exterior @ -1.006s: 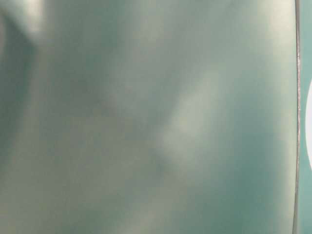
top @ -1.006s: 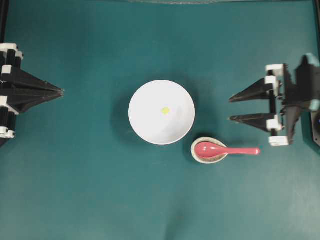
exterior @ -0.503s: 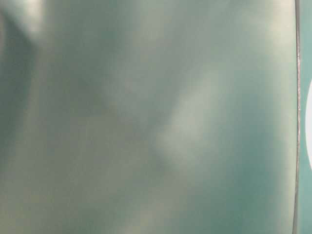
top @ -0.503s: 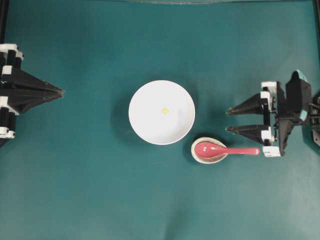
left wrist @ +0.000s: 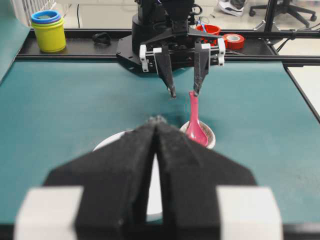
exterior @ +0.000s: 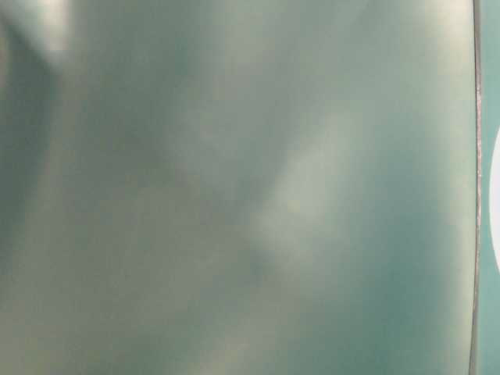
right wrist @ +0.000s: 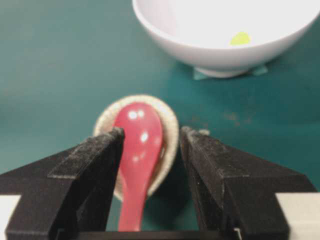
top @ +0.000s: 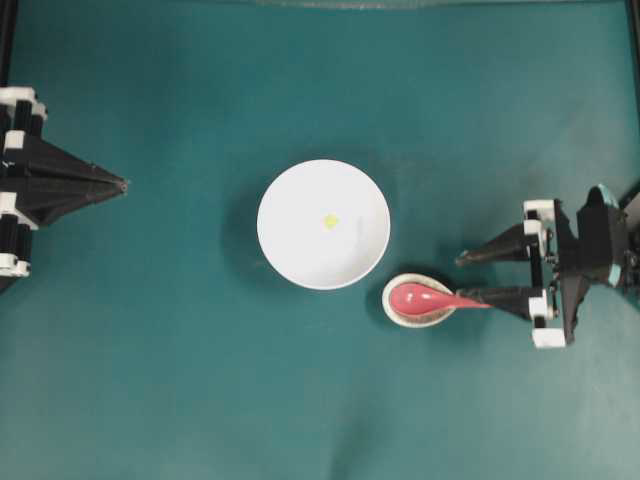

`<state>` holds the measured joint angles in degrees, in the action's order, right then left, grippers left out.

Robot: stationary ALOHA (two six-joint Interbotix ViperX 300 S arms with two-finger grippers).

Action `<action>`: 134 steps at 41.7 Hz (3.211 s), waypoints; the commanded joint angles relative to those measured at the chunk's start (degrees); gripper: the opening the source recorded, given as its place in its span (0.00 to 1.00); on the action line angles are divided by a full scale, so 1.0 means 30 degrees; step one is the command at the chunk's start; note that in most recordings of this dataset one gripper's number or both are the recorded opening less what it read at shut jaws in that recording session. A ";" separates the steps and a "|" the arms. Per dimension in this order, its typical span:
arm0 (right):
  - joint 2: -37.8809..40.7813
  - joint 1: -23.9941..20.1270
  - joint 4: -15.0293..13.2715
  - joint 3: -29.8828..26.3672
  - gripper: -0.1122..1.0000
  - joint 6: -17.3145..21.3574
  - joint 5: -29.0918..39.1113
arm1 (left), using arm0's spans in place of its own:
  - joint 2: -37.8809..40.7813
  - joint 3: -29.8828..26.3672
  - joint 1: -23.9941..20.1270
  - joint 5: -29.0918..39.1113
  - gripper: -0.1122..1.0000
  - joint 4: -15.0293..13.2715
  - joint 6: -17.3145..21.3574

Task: Scoop the yellow hexagonal prism block from the bowl with a spoon using the right arm.
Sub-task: 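Close the right gripper on the pink spoon handle end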

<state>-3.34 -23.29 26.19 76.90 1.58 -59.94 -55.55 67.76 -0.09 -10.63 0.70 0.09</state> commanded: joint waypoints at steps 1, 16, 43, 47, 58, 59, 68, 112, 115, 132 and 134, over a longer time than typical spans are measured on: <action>0.0732 -0.0527 0.0117 -0.0293 0.60 0.0381 -0.0996 | 0.0117 -0.0469 0.0000 0.0000 0.10 0.0029 -0.0029; 0.3604 -0.1523 0.0234 -0.0645 0.60 0.1787 -0.2637 | 0.0117 -0.0469 0.0000 0.0117 0.10 0.0029 -0.0088; 0.4746 -0.2197 0.1611 -0.0498 0.60 0.1816 -0.2607 | 0.0117 -0.0469 0.0000 0.0322 0.10 0.0029 -0.0234; 0.4922 -0.2256 0.1641 -0.0527 0.60 0.1992 -0.2607 | 0.0117 -0.0469 0.0000 0.0381 0.10 0.0029 -0.0234; 0.4980 -0.2432 0.1641 -0.0410 0.59 0.2080 -0.2695 | 0.0117 -0.0469 0.0000 0.0439 0.10 0.0029 -0.0234; 0.4951 -0.2461 0.1641 -0.0410 0.59 0.2080 -0.2725 | 0.0117 -0.0469 0.0000 0.0439 0.10 0.0029 -0.0234; 0.4951 -0.2607 0.1611 -0.0410 0.54 0.2080 -0.2754 | 0.0146 -0.0469 0.0000 0.0439 0.10 0.0029 -0.0234; 0.4775 -0.2607 0.1611 -0.0352 0.35 0.1816 -0.3750 | 0.0176 -0.0469 0.0000 0.0498 0.10 0.0029 -0.0234; 0.4600 -0.2607 0.1582 -0.0322 0.26 0.1787 -0.3691 | 0.0176 -0.0469 0.0000 0.0498 0.10 0.0029 -0.0234; 0.3076 -0.2607 0.1523 -0.0059 0.10 0.1143 -0.3223 | 0.0176 -0.0469 0.0000 0.0527 0.10 0.0029 -0.0234; 0.3018 -0.2607 0.1523 -0.0059 0.10 0.1084 -0.3193 | 0.0176 -0.0469 0.0000 0.0527 0.10 0.0029 -0.0234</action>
<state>7.03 -30.76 30.85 76.82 5.01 -69.52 -55.46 67.76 -0.09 -8.79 0.70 -0.53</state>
